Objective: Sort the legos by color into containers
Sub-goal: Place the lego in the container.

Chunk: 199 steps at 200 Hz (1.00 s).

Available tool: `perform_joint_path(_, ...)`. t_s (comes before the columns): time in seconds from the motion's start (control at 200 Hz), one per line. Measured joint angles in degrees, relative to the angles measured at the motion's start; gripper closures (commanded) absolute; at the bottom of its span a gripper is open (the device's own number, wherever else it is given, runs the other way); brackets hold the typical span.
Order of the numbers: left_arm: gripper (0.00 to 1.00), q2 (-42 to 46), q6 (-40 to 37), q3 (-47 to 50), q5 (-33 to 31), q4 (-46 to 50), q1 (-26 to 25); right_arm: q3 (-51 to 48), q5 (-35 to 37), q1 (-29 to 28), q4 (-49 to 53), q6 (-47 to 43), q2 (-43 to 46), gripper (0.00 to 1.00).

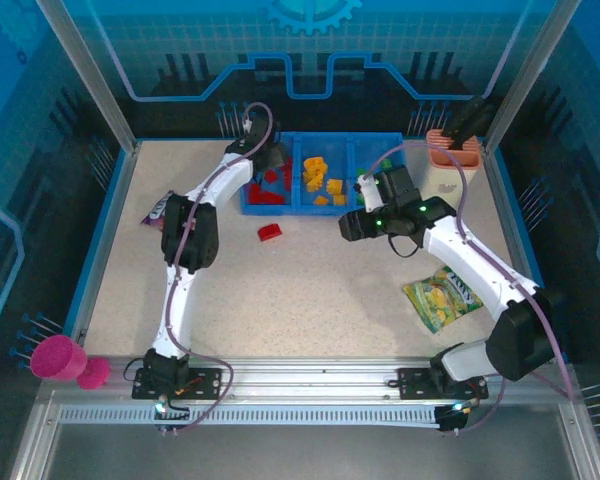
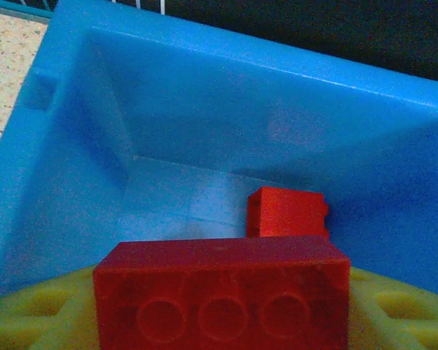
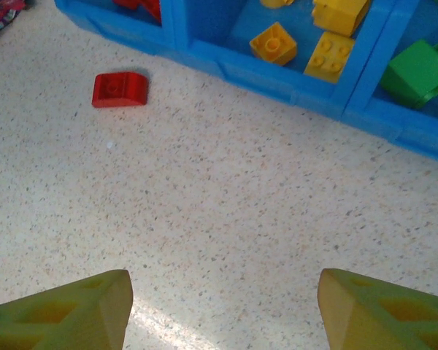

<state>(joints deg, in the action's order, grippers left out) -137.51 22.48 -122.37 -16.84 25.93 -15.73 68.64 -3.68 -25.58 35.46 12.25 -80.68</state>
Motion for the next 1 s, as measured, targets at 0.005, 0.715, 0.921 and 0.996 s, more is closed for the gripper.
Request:
perform_joint_path(0.005,0.4,-0.02,0.0,0.0,0.0,0.0,0.02,-0.02,-0.02,-0.07,0.02,0.0,0.0,0.31)
perform_joint_path(0.715,0.32,2.58,-1.9,3.63,1.51,-2.56,0.0,1.16,0.26,-4.39,-0.85,0.9,-5.7,0.31)
perform_joint_path(0.921,0.32,9.9,-2.91,10.69,2.75,-3.78,-0.02,1.2,0.48,-5.14,-0.81,0.9,-5.92,0.32)
perform_joint_path(0.996,0.3,14.71,-4.98,15.34,4.09,-4.85,-0.02,1.2,0.66,-5.29,-0.81,0.85,-5.92,0.32)
